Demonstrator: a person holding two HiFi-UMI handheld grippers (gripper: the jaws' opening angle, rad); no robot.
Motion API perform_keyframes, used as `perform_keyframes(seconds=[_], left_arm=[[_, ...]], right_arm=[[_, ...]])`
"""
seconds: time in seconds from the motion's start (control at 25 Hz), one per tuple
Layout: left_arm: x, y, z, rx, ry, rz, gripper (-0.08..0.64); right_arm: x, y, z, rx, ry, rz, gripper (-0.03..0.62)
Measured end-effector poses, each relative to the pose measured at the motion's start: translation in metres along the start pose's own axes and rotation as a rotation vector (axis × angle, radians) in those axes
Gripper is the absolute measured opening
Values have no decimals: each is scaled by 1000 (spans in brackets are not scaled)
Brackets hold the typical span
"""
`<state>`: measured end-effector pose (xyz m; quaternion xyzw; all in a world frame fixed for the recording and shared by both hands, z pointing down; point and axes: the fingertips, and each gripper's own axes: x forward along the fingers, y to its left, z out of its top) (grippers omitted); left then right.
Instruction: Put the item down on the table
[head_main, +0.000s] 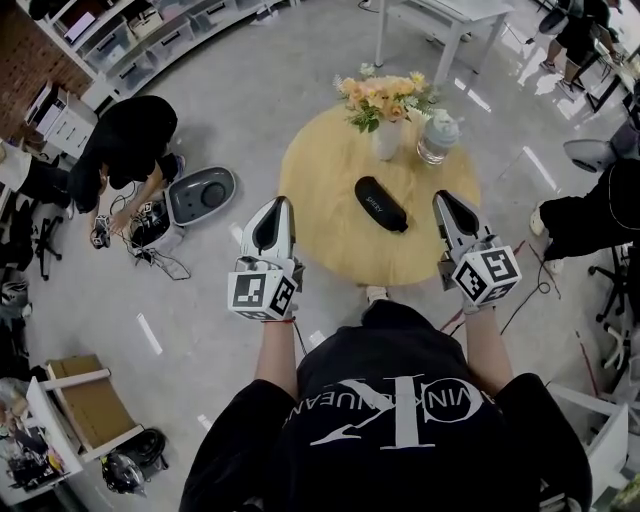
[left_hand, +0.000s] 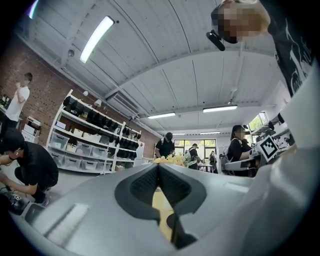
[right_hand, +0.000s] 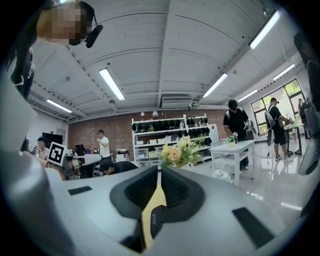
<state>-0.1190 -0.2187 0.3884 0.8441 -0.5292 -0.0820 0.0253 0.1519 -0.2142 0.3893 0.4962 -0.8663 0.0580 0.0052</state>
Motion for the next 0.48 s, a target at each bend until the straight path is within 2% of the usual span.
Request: perform_keyframes(seconds=[0.48], left_arm=[[2,2,-4,-1,-2,19,12]], right_arm=[[2,-5,-2,2,1,2,34]])
